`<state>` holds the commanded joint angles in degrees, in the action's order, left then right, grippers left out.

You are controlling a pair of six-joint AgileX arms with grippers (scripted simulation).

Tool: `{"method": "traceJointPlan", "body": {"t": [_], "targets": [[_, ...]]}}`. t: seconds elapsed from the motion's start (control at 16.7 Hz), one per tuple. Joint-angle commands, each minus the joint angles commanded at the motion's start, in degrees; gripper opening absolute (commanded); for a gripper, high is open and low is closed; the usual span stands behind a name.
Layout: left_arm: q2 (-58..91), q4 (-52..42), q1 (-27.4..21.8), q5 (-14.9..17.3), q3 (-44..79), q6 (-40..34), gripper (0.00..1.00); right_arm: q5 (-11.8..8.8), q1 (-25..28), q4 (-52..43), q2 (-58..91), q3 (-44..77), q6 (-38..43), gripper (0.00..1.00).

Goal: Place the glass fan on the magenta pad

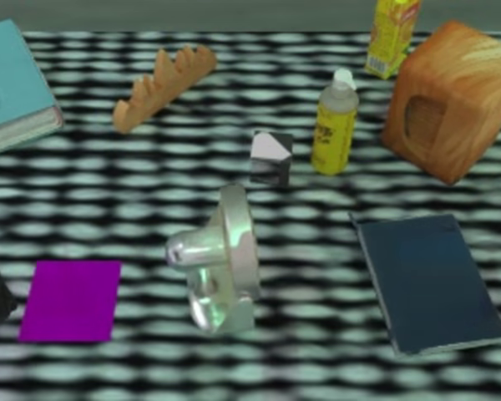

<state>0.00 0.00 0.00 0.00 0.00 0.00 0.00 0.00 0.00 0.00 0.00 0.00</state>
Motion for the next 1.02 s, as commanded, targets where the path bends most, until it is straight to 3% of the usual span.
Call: {"method": "traceJointPlan", "body": {"t": [0.24,0.42,1.02], "targets": [[1.7,-1.6,-0.8,0.1,1.7,-0.8,1.0,0.0,0.0,0.0,0.0,0.0,0.0,1.0],[8.9,-7.8,-3.7,0.1,8.8,-4.1,1.0,0.0,0.0,0.0,0.0,0.0,0.0,1.0],[60.9,-46.5,-21.6,0.0,58.4,-25.6,1.0,0.0,0.0,0.0,0.0,0.0,0.0,1.0]]}}
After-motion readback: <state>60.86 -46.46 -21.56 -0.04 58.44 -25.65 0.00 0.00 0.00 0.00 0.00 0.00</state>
